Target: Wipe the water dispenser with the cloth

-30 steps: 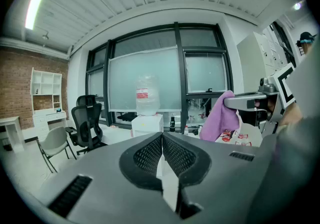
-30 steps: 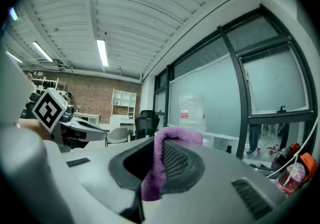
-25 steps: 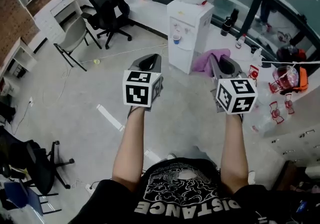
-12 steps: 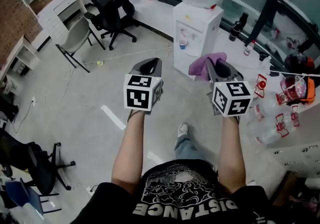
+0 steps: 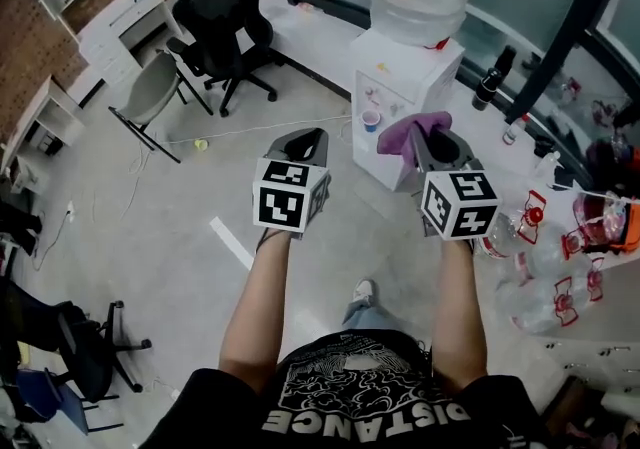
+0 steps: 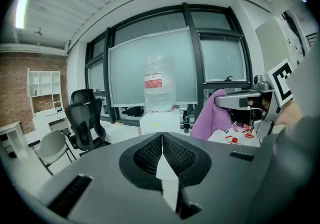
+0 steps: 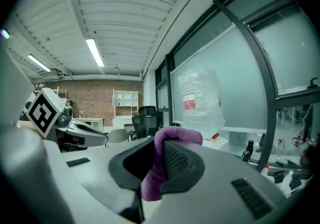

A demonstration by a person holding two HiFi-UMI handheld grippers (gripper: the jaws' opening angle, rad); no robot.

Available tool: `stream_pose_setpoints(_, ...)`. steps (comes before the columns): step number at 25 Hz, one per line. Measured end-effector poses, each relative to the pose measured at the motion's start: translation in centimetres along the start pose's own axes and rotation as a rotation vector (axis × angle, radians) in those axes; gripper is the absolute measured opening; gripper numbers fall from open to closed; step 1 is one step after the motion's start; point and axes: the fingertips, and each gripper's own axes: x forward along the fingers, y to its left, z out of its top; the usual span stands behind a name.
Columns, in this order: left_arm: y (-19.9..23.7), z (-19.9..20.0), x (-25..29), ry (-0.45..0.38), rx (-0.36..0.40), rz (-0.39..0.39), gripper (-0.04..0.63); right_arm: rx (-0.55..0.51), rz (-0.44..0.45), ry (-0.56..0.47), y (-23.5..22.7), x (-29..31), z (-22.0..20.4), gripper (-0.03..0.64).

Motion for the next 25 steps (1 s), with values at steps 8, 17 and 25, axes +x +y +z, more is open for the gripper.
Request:
stream_pose_setpoints(8,1.7,2.1,7.7,0.041,0.006,-0.007,0.026,0.018,0.023,0.026,-4.4,6.7,0.2,0.034)
stream_pose_setpoints(17,2.6,3.7,11.9,0.042,0.038,-0.036,0.026,0.018,0.015,0.022,-6.4,9.9,0.2,0.032)
stream_pose_setpoints(25,5.2,4.8,16.4,0.029,0.065,-0.127,0.026,0.021,-0.073,0.026,-7.5,13.6,0.3,0.032)
